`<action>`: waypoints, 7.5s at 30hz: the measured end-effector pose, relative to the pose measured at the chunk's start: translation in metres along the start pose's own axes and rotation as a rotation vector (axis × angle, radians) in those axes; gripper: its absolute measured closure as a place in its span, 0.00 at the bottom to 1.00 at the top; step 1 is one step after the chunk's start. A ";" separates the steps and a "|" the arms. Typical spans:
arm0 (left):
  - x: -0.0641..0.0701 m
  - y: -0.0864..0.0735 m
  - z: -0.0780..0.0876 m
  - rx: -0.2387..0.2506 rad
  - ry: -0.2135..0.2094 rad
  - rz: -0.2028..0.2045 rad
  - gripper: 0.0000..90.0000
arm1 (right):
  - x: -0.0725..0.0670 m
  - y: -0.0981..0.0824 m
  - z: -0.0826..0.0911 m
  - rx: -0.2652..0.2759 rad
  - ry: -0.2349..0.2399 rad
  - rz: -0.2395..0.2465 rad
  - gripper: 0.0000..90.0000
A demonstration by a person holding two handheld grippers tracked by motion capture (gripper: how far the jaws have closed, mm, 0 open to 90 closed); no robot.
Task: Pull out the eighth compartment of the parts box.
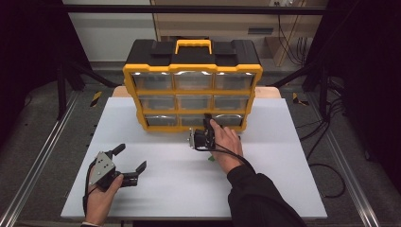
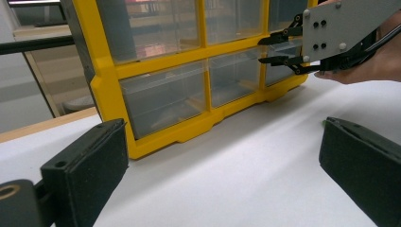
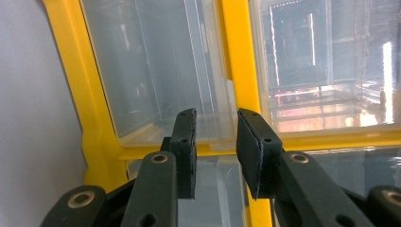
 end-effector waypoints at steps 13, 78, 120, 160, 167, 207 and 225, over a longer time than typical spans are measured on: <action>0.000 0.000 0.000 0.000 -0.002 -0.003 0.02 | -0.001 0.000 0.000 -0.011 -0.004 -0.002 0.77; -0.001 0.001 0.001 -0.001 0.004 -0.001 0.01 | -0.002 0.001 0.008 -0.028 -0.026 0.063 0.84; -0.002 0.001 0.002 0.000 0.007 0.003 0.01 | -0.010 0.001 0.037 0.003 -0.027 0.093 0.85; 0.000 0.001 0.001 -0.001 0.003 0.001 0.01 | -0.021 0.004 0.080 0.003 0.003 0.101 0.85; 0.000 0.001 0.001 -0.003 0.000 -0.001 0.02 | -0.021 0.007 0.084 0.005 0.017 0.106 0.84; 0.001 0.001 0.000 -0.008 -0.002 -0.012 0.01 | -0.002 -0.021 0.093 -0.007 0.174 -0.272 0.21; 0.000 0.001 0.001 -0.007 0.003 -0.011 0.01 | 0.022 -0.049 0.091 -0.004 0.304 -0.619 0.17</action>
Point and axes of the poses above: each handheld gripper's, and its own axes: z roughly backward along the jaws, y roughly out of its top, x roughly to its right, the point moved 3 cm from there along -z, roughly forward along the jaws, and after that the axes turned 8 degrees about -z, right-handed, at the moved point
